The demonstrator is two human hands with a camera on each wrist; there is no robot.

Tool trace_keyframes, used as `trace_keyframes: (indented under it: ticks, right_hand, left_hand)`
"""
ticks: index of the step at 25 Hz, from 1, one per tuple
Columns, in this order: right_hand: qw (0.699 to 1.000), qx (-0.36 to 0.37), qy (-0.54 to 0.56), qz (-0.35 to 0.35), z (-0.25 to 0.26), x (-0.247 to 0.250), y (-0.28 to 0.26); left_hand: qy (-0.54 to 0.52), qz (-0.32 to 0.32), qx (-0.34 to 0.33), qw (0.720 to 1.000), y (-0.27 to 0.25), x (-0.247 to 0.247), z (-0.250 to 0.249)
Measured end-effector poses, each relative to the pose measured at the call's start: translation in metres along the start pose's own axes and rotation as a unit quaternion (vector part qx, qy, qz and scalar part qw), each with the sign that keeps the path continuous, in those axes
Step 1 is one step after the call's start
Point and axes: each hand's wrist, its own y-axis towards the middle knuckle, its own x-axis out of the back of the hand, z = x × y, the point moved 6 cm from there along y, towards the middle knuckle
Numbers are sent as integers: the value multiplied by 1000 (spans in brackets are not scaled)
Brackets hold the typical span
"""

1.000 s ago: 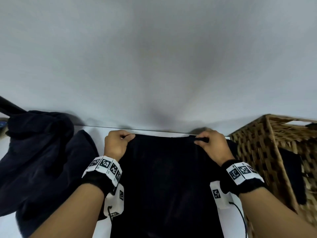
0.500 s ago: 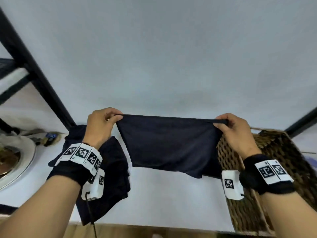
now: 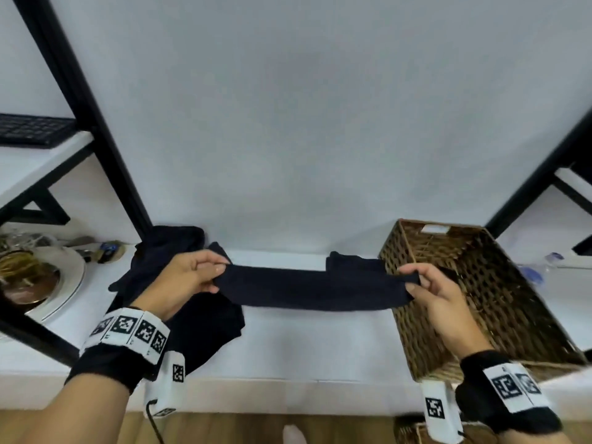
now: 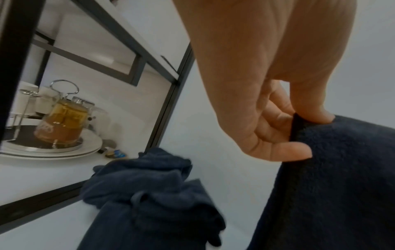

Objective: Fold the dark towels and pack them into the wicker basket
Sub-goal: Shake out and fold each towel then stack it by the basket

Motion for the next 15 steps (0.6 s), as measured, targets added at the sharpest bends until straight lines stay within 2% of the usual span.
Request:
trace_keyframes:
  ticks: [2, 5, 10, 12, 15]
  right_hand:
    - [997, -55, -52, 35, -51, -12, -11]
    - [984, -108, -132, 55, -126, -25, -9]
    - [950, -164, -263, 34, -194, -38, 35]
    - [933, -192, -301, 38, -216, -47, 55]
    - [925, -200, -322, 33, -239, -61, 79]
  left_hand:
    - [49, -4, 56, 997, 3, -10, 47]
    - [95, -46, 124, 987, 25, -28, 114]
    - [188, -121, 172, 959, 77, -54, 167]
    - [279, -103, 206, 932, 94, -62, 186]
    - [452, -57, 245, 856, 104, -70, 205]
